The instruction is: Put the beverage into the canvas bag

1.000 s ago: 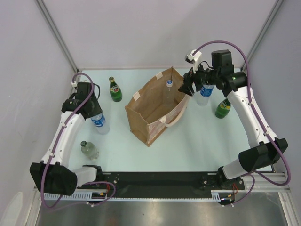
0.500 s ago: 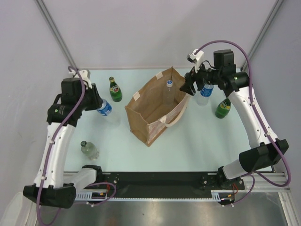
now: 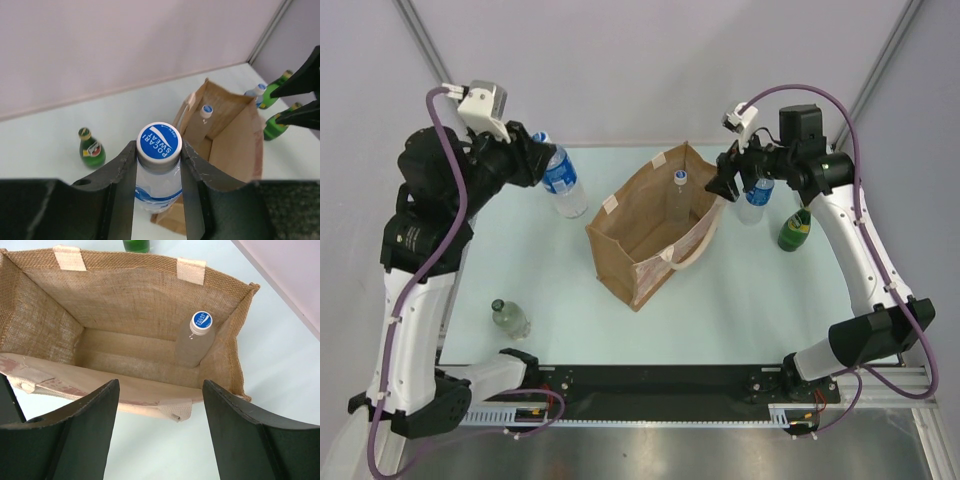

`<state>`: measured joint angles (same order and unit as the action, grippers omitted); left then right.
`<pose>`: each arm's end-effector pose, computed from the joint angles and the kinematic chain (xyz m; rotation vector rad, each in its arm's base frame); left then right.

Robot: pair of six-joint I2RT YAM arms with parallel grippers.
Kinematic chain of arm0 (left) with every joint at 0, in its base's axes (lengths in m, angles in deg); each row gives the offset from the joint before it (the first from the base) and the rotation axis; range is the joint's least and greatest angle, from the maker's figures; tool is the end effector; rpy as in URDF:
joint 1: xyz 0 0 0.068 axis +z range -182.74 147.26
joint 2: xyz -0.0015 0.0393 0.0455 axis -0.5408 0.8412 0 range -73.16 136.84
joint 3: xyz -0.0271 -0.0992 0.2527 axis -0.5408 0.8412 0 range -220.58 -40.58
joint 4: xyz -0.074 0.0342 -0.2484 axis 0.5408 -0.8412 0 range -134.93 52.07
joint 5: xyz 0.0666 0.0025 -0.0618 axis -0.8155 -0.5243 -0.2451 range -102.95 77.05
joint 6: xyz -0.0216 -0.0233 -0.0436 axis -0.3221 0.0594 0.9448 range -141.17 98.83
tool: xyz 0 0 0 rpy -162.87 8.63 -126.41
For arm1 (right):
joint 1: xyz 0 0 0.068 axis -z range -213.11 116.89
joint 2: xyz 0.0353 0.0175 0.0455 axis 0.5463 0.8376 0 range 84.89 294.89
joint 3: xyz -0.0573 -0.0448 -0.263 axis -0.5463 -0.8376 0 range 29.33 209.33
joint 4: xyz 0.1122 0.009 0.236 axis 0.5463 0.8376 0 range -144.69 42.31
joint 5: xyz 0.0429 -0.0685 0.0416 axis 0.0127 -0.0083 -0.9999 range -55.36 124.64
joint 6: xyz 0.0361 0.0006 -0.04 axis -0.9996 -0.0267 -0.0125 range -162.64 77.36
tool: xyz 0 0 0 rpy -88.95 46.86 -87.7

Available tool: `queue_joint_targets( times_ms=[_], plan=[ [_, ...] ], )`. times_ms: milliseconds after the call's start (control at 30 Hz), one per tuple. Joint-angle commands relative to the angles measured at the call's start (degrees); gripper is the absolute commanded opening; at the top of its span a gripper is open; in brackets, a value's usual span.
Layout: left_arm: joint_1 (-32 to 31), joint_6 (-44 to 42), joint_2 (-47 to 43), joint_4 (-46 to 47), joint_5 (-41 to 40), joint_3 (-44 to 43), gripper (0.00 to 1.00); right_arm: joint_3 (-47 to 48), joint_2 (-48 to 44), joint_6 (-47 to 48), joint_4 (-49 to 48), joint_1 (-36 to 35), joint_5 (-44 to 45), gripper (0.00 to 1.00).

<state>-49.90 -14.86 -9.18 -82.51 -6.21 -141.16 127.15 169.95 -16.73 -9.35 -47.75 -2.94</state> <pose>0.1645 -0.0552 0.5297 0.2509 1.7075 -0.4043 0.2936 0.0991 0.4342 -1.0559 1.7691 0.5769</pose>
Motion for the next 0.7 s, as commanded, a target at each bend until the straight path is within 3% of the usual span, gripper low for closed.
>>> queue_joint_targets(
  times_ms=[0,367,667],
  plan=[
    [-2.8,-1.0,2.1,11.4,1.4,-8.8,0.00,0.6,-2.8,-0.7,-1.0,0.8,-1.3,0.73],
    [-13.1,-0.6,13.5,15.2,4.1,-15.4,0.00,-1.4,-4.7,-1.7,-1.3,4.0,-2.6,0.73],
    [-18.3,-3.4,21.2,17.8,4.4,-13.7,0.00,-3.3,-6.6,-2.5,-1.7,5.9,-3.5,0.73]
  ],
)
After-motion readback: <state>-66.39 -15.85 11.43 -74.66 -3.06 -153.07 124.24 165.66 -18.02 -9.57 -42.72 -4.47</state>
